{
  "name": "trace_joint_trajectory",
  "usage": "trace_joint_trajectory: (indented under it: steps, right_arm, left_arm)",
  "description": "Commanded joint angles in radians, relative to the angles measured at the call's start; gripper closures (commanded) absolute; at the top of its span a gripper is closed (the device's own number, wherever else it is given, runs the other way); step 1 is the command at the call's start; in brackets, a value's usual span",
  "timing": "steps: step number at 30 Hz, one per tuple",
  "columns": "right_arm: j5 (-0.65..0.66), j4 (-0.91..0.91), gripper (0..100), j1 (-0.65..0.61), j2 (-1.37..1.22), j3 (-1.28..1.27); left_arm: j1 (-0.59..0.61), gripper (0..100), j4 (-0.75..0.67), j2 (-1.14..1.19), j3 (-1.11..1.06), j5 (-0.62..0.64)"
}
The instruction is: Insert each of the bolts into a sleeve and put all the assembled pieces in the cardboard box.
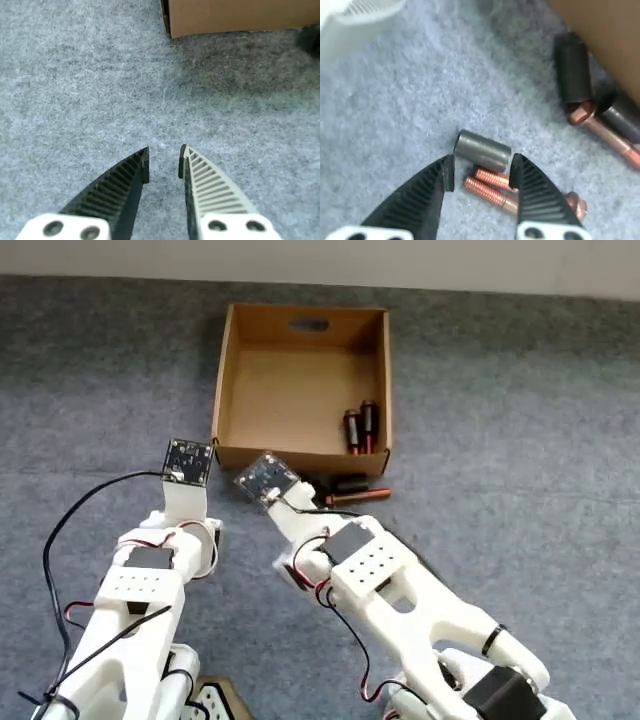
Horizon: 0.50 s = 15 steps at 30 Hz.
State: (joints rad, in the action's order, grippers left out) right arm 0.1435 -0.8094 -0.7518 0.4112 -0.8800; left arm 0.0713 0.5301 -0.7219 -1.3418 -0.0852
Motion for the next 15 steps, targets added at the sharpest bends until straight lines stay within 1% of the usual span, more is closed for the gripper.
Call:
trace_joint_trajectory:
  steps: [1, 2, 4, 7, 10, 15]
  right_arm:
    - [0.149, 0.031, 81.7, -0.012, -0.005, 0.002]
    - [0.221, 0.028, 81.7, -0.010, -0.024, 0.005]
    - [0.321, 0.027, 81.7, -0.008, -0.067, 0.010]
    - [0.405, 0.033, 81.7, -0.016, -0.125, 0.018]
    - [0.439, 0.028, 81.7, -0.022, -0.185, 0.058]
    - [0.442, 0.027, 81.7, -0.022, -0.272, 0.096]
  left_arm:
    - [-0.016, 87, -0.015, 0.001, 0.001, -0.006]
    - [-0.016, 87, -0.015, 0.001, 0.001, -0.006]
    - [-0.016, 87, -0.015, 0.001, 0.001, -0.006]
    - [-0.016, 87, -0.015, 0.001, 0.001, -0.006]
    - [-0.016, 87, -0.015, 0.001, 0.001, -0.006]
    - [-0.016, 87, -0.015, 0.001, 0.001, -0.006]
